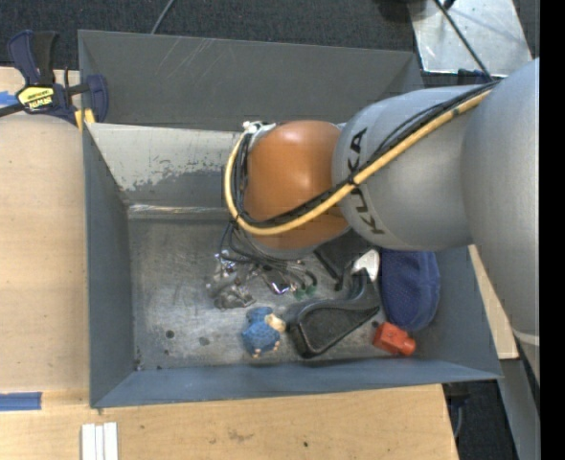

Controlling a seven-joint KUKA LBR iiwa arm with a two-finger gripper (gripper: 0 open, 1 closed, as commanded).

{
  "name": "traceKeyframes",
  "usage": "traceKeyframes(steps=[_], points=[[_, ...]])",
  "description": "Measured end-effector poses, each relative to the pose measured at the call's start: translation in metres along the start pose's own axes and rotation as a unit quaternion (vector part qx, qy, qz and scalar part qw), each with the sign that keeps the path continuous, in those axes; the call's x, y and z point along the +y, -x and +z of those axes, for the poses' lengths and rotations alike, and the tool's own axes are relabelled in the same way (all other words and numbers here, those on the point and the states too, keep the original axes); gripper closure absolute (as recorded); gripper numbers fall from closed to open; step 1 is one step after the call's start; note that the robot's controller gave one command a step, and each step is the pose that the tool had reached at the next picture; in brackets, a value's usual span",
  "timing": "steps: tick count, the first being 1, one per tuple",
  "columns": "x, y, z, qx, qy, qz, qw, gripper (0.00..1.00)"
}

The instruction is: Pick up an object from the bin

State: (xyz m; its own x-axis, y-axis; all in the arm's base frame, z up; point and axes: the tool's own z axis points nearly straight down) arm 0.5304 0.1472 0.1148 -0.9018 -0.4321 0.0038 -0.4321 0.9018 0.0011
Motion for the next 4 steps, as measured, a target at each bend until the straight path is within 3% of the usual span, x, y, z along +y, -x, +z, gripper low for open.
traceKeyframes(steps=[1,2,3,4], points=[[0.000,0.001,-0.004,-0.0033,0.000,0.000,1.0000,0.00],[-0.061,-0.070,0.008,-0.0031,0.000,-0.008,1.0000,0.00],[-0.074,-0.079,0.034,-0.0037,-0.002,-0.084,0.9964,0.00],[-0.073,-0.078,0.033,-0.0063,-0.001,-0.083,0.9965,1.00]])
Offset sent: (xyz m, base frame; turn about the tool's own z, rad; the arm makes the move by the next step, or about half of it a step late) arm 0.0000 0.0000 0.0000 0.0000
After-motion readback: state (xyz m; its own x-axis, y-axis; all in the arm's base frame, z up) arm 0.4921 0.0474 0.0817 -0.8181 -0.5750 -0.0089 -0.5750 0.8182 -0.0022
